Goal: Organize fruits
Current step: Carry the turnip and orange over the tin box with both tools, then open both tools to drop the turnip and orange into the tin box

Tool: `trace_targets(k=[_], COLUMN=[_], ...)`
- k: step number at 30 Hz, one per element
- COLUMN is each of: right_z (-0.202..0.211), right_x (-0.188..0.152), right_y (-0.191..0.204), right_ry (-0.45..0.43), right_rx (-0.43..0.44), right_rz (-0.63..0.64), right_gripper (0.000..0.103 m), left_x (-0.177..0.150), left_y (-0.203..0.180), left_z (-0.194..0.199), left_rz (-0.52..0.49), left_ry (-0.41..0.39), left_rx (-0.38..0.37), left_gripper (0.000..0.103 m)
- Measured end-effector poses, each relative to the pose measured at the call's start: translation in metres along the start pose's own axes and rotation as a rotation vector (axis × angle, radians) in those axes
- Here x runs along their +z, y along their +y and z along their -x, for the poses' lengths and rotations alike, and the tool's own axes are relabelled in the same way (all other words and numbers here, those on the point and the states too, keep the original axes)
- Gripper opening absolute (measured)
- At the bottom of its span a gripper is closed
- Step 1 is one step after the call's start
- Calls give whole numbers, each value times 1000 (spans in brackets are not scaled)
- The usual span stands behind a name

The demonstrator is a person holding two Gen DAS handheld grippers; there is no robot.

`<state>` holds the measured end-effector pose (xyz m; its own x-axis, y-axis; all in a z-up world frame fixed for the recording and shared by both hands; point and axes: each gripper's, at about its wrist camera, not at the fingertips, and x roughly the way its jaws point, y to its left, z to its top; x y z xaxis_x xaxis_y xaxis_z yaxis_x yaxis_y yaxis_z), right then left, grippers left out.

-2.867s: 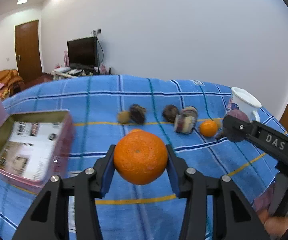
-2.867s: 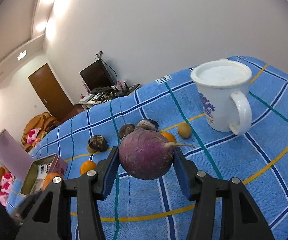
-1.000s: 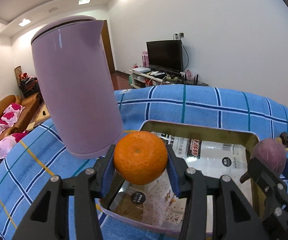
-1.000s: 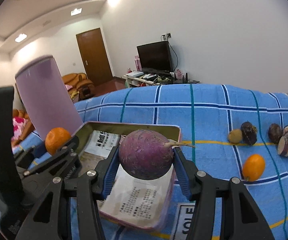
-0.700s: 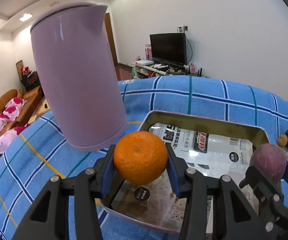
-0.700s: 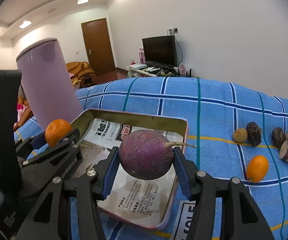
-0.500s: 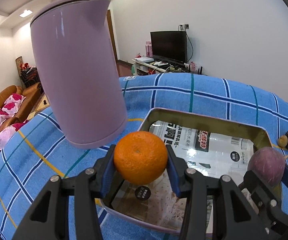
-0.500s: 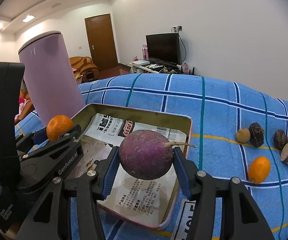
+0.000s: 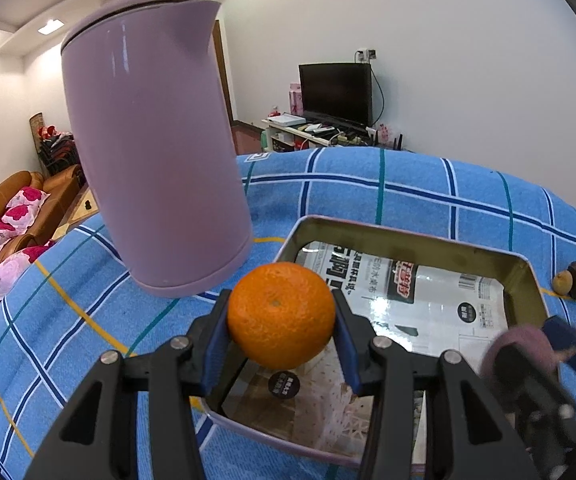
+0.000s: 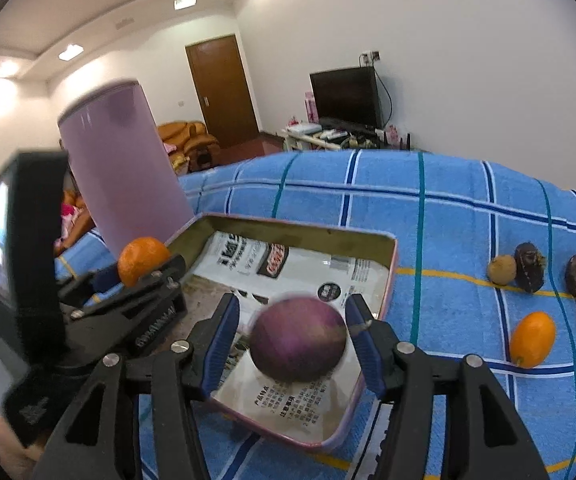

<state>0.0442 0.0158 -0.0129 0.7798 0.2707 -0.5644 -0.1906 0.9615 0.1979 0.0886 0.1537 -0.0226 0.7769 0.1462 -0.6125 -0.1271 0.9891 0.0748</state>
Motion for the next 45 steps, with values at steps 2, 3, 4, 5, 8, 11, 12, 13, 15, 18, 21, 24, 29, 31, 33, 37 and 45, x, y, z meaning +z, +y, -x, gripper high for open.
trace_targets(k=[2, 3, 4, 5, 8, 11, 12, 13, 15, 18, 21, 24, 29, 31, 33, 37, 45], right_z=[11, 15, 20, 24, 32, 32, 31, 30, 28, 32, 35, 36, 39, 41, 43, 49, 53], right_x=[2, 3, 4, 6, 7, 7, 7, 7, 7, 6, 5, 5, 4, 4, 4, 4, 4], right_y=[-5, -7, -12, -17, -34, -49, -52, -54, -55, -52, -50, -49, -54, -54, -50, -42, -44], right_ry=[-45, -66, -93, -114, -151, -153, -147, -144, -141, -164, -183, -190, -214, -236, -255, -301, -323], right_rx=[-14, -22, -33, -44, -79, -74, -74, -75, -77, -95, -125, -163, -213, -229, -257, -318, -375], right_rz=[-30, -45, -69, -92, -172, -246, -263, -274, -283, -269, -245, -235, -236, -223, -190, -123, -86], right_gripper=[69, 69, 69, 69, 70, 70, 70, 70, 70, 71, 74, 78, 78, 78, 78, 78, 79], left_x=[0, 0, 0, 0, -2, -4, -4, -3, -3, -2, -3, -3, -3, -2, -1, -1, -5], left_y=[1, 0, -3, -5, -16, -21, -21, -21, -19, -17, -18, -19, -20, -19, -18, -16, -20], left_z=[2, 4, 8, 9, 10, 7, 6, 5, 3, 4, 9, 14, 20, 23, 26, 31, 39], left_rz=[5, 4, -6, -19, -62, -82, -80, -77, -68, -54, -51, -49, -42, -31, -12, 16, 18], left_ry=[-9, -16, -30, -38, -37, -12, -7, -2, 7, -3, -28, -58, -87, -103, -120, -146, -195], left_rx=[-14, -24, -36, -42, -52, -67, -71, -68, -57, -47, -23, -26, -33, -38, -46, -78, -89], left_gripper=[49, 49, 49, 49, 49, 49, 49, 49, 51, 61, 87, 92, 99, 103, 103, 103, 103])
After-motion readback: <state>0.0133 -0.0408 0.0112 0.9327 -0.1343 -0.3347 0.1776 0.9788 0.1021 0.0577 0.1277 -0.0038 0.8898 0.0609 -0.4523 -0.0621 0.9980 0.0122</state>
